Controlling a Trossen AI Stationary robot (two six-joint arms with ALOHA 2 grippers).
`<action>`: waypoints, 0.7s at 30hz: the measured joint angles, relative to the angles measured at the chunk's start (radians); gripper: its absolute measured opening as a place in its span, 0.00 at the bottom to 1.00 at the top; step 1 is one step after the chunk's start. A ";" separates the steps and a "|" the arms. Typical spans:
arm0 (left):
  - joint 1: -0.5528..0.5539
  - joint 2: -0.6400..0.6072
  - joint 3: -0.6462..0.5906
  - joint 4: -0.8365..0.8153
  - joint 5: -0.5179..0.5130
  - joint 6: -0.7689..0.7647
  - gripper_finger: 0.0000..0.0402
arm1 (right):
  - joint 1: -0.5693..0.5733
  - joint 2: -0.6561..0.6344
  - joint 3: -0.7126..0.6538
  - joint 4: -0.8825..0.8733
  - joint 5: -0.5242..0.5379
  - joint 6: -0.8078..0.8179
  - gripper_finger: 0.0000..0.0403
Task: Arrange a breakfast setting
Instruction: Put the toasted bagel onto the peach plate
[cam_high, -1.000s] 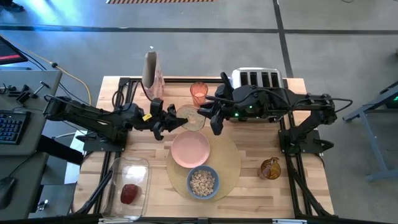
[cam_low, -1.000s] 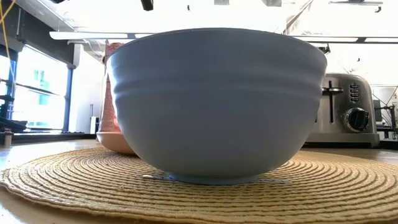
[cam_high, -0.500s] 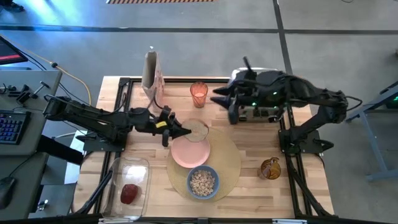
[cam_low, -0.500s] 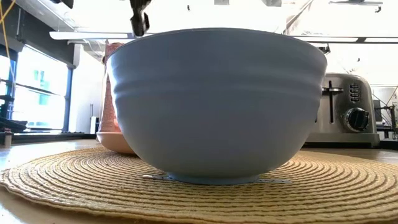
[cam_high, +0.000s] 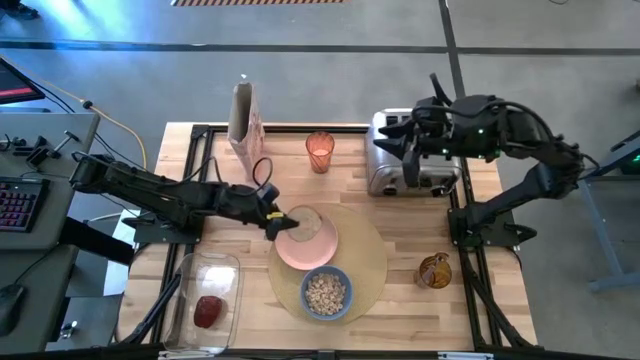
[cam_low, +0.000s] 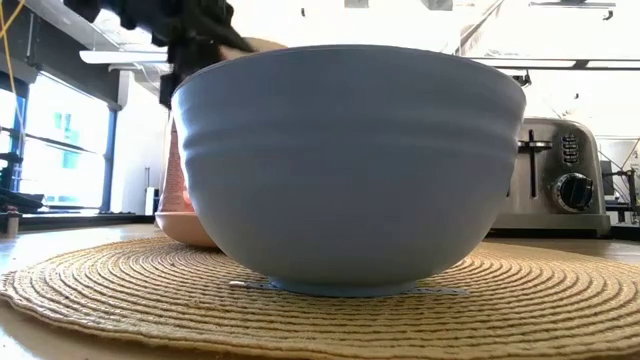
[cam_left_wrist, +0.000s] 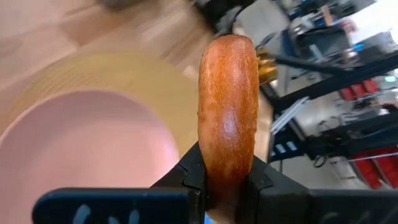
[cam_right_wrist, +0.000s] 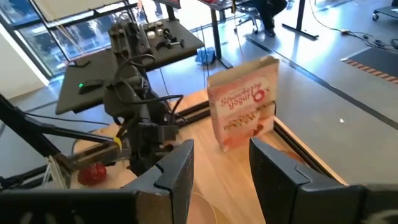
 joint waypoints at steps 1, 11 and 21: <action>0.000 0.000 0.000 -0.022 -0.001 -0.010 0.08 | -0.002 -0.003 0.000 -0.008 0.000 0.000 0.34; -0.001 0.080 0.000 -0.149 -0.002 -0.159 0.08 | -0.006 -0.005 0.000 -0.075 -0.003 0.000 0.34; -0.030 0.209 0.000 -0.102 0.029 -0.257 0.09 | -0.006 -0.005 0.000 -0.119 -0.003 0.000 0.34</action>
